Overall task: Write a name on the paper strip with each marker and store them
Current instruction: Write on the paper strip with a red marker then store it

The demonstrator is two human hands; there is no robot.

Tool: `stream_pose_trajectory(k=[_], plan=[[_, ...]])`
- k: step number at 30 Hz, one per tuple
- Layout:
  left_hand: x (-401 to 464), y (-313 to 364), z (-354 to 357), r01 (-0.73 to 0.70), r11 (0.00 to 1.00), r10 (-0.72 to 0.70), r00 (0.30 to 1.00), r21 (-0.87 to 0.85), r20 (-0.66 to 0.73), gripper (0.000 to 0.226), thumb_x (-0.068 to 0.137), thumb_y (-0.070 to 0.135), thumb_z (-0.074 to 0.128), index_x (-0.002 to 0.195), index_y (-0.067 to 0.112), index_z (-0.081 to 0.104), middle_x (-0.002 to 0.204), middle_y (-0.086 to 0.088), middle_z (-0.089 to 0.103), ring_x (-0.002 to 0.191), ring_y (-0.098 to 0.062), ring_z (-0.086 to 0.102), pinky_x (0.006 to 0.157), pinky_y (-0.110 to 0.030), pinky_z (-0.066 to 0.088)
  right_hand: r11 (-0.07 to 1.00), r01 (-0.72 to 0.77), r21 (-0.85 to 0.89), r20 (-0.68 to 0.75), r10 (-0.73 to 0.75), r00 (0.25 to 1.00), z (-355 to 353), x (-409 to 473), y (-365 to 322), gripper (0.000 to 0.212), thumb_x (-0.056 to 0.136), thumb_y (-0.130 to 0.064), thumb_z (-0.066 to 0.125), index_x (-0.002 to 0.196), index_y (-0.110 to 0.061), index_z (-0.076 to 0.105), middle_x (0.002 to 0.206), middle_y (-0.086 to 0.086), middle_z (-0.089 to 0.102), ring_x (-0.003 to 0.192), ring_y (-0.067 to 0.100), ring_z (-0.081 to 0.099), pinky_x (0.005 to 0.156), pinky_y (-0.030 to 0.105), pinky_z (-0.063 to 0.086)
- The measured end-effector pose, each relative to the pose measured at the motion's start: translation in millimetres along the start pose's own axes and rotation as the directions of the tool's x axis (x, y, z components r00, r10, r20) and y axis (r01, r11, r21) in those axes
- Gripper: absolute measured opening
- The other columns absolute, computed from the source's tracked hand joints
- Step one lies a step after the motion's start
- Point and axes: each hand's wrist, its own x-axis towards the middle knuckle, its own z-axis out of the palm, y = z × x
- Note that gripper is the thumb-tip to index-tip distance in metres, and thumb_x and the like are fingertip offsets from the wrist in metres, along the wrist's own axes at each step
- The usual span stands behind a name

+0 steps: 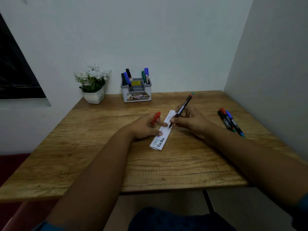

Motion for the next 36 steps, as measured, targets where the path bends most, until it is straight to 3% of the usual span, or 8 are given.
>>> stream_pose_trajectory(k=[3, 8, 12, 19, 25, 30, 33, 36], plan=[[-1.4, -4.2, -8.3, 0.045, 0.999, -0.044, 0.996, -0.006, 0.080, 0.050, 0.068, 0.028, 0.087, 0.105, 0.036, 0.054, 0.116, 0.021, 0.061, 0.118, -0.007, 0.051, 0.100, -0.030, 0.041, 0.994, 0.042, -0.098, 0.082, -0.034, 0.996, 7.8, 2.7, 1.8, 0.017, 0.084, 0.009, 0.064, 0.101, 0.006, 0.062, 0.083, 0.014, 0.067, 0.073, 0.020, 0.065, 0.066, 0.023, 0.056], [-3.4, -2.8, -17.8, 0.083, 0.992, -0.100, 0.977, 0.098, 0.186, 0.068, 0.066, 0.029, 0.088, 0.118, 0.036, 0.044, 0.115, 0.021, 0.050, 0.110, -0.002, 0.047, 0.088, -0.023, 0.038, 0.975, 0.073, -0.212, 0.214, -0.026, 0.976, 6.5, 6.2, 6.4, 0.012, 0.082, 0.012, 0.062, 0.092, 0.012, 0.068, 0.088, 0.022, 0.071, 0.081, 0.019, 0.070, 0.078, 0.026, 0.057], [-1.2, -1.0, -22.7, 0.082, 0.980, -0.122, 0.967, 0.181, 0.225, 0.091, 0.067, 0.032, 0.087, 0.140, 0.031, 0.033, 0.128, 0.019, 0.047, 0.121, -0.004, 0.044, 0.100, -0.025, 0.036, 0.945, 0.154, -0.290, 0.230, -0.087, 0.969, 6.5, 7.8, 8.8, 0.019, 0.081, 0.013, 0.063, 0.096, 0.006, 0.071, 0.101, 0.022, 0.071, 0.096, 0.021, 0.068, 0.087, 0.027, 0.055], [4.5, -1.5, -25.1, 0.078, 0.974, -0.134, 0.955, 0.212, 0.265, 0.103, 0.064, 0.036, 0.088, 0.146, 0.025, 0.027, 0.141, 0.018, 0.046, 0.131, -0.010, 0.042, 0.110, -0.033, 0.036, 0.825, 0.327, -0.460, 0.290, -0.209, 0.934, 5.9, 6.2, 14.8, 0.014, 0.082, 0.005, 0.068, 0.085, -0.006, 0.077, 0.088, 0.004, 0.076, 0.089, 0.014, 0.070, 0.080, 0.023, 0.055], [3.5, 2.9, -26.3, 0.067, 0.953, -0.141, 0.961, 0.297, 0.237, 0.103, 0.063, 0.044, 0.087, 0.145, 0.027, 0.028, 0.138, 0.017, 0.044, 0.124, -0.009, 0.044, 0.103, -0.032, 0.038, 0.794, 0.344, -0.501, 0.313, -0.204, 0.928, 5.6, 8.7, 14.0, 0.011, 0.082, 0.000, 0.069, 0.083, -0.008, 0.076, 0.087, 0.005, 0.075, 0.089, 0.017, 0.070, 0.084, 0.034, 0.056], [1.4, 4.8, -25.4, 0.080, 0.952, -0.153, 0.960, 0.294, 0.235, 0.097, 0.065, 0.040, 0.086, 0.143, 0.027, 0.030, 0.130, 0.022, 0.046, 0.122, -0.008, 0.044, 0.101, -0.031, 0.039, 0.813, 0.317, -0.489, 0.289, -0.192, 0.938, 8.1, 7.0, 12.7, 0.008, 0.086, -0.005, 0.069, 0.087, -0.009, 0.076, 0.092, 0.003, 0.076, 0.090, 0.013, 0.070, 0.084, 0.027, 0.056], [-0.2, 7.0, -24.6, 0.081, 0.956, -0.148, 0.963, 0.281, 0.225, 0.088, 0.068, 0.035, 0.085, 0.139, 0.027, 0.034, 0.120, 0.026, 0.047, 0.117, -0.006, 0.043, 0.091, -0.024, 0.036, 0.791, 0.318, -0.523, 0.308, -0.173, 0.935, 7.2, 8.6, 13.7, 0.010, 0.084, -0.003, 0.068, 0.082, -0.009, 0.076, 0.086, 0.002, 0.075, 0.088, 0.012, 0.069, 0.082, 0.027, 0.055], [1.0, 5.7, -21.6, 0.119, 0.967, -0.162, 0.969, 0.225, 0.184, 0.061, 0.072, 0.034, 0.082, 0.121, 0.035, 0.045, 0.119, 0.021, 0.050, 0.118, -0.009, 0.045, 0.089, -0.024, 0.037, 0.872, 0.262, -0.413, 0.229, -0.179, 0.957, 8.0, 8.1, 10.6, 0.012, 0.086, 0.002, 0.063, 0.084, -0.003, 0.073, 0.089, 0.006, 0.074, 0.089, 0.013, 0.069, 0.081, 0.026, 0.053]])
